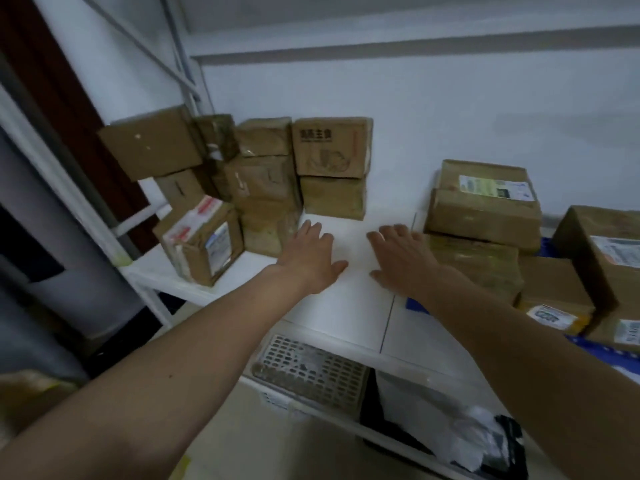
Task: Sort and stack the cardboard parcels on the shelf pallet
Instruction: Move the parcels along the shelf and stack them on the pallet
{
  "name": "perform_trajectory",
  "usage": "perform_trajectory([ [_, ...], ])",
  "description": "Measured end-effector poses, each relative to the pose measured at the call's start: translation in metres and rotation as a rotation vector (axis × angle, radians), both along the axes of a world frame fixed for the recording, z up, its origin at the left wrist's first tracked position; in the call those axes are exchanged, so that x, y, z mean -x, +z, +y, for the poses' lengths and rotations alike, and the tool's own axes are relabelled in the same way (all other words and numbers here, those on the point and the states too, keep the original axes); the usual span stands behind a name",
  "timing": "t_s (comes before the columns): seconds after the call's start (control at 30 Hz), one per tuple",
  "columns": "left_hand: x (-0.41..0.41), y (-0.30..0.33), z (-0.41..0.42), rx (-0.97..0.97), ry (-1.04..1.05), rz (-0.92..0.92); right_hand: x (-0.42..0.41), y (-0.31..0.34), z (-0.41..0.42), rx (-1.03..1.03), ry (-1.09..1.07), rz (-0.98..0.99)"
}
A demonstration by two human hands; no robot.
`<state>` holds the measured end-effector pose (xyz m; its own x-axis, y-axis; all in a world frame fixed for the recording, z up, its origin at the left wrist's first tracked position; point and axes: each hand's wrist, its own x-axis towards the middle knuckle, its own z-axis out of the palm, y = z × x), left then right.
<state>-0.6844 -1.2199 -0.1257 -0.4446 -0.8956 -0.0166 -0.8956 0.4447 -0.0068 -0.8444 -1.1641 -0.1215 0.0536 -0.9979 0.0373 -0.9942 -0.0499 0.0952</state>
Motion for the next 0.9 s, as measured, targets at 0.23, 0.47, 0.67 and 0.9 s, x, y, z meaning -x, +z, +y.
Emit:
perform_trajectory([
  [0.23, -0.076, 0.011, -0.017, 0.037, 0.106, 0.123, -0.074, 0.014, -0.036, 0.062, 0.067, -0.012],
  [0.47, -0.169, 0.032, -0.042, 0.043, 0.151, 0.229, -0.177, 0.023, -0.079, 0.119, 0.175, -0.045],
  [0.67, -0.242, 0.036, -0.065, -0.007, 0.173, 0.287, -0.244, 0.023, -0.114, 0.078, 0.172, -0.069],
  [0.9, -0.325, 0.032, -0.1, -0.006, 0.132, 0.312, -0.295, 0.019, -0.147, 0.089, 0.104, -0.12],
])
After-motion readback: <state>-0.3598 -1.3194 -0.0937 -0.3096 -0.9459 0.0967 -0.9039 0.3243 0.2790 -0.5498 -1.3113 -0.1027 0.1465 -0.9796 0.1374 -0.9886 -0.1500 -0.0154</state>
